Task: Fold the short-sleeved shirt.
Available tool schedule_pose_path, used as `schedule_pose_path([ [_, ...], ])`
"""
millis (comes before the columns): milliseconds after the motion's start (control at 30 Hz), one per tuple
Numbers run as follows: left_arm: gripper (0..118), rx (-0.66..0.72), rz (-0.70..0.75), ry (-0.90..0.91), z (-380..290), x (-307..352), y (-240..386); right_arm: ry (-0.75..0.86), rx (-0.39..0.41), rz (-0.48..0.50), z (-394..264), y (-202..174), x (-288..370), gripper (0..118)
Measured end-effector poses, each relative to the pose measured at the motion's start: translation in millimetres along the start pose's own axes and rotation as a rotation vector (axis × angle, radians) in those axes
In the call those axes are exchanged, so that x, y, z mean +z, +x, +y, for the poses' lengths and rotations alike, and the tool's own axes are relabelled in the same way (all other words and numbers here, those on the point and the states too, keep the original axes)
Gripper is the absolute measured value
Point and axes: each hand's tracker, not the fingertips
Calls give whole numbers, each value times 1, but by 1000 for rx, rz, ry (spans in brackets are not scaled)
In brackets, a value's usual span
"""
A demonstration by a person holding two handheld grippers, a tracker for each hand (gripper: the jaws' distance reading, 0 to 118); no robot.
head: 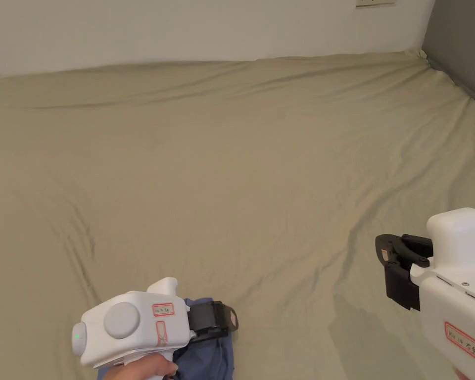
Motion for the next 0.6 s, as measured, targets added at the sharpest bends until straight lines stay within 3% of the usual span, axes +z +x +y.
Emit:
schedule_pose_path([
  [100, 95, -18, -38, 98, 5, 24, -3, -4, 3, -4, -1, -2, -1, 2],
  [133, 89, -34, -27, 129, 6, 31, -3, -3, 7, -2, -1, -2, 0, 2],
  [233, 9, -160, 143, 251, 4, 48, 2, -2, 15, 0, -1, -6, 0, 2],
  [267, 0, -222, 212, 297, 1, 51, 4, 0, 17, -1, -1, -7, 0, 2],
  [433, 0, -464, 409, 294, -26, 33, 12, 6, 23, 7, 0, -12, 3, 2],
  [600, 0, -612, 457, 180, -57, -31, 19, 0, 34, -1, -1, -14, 3, 2],
])
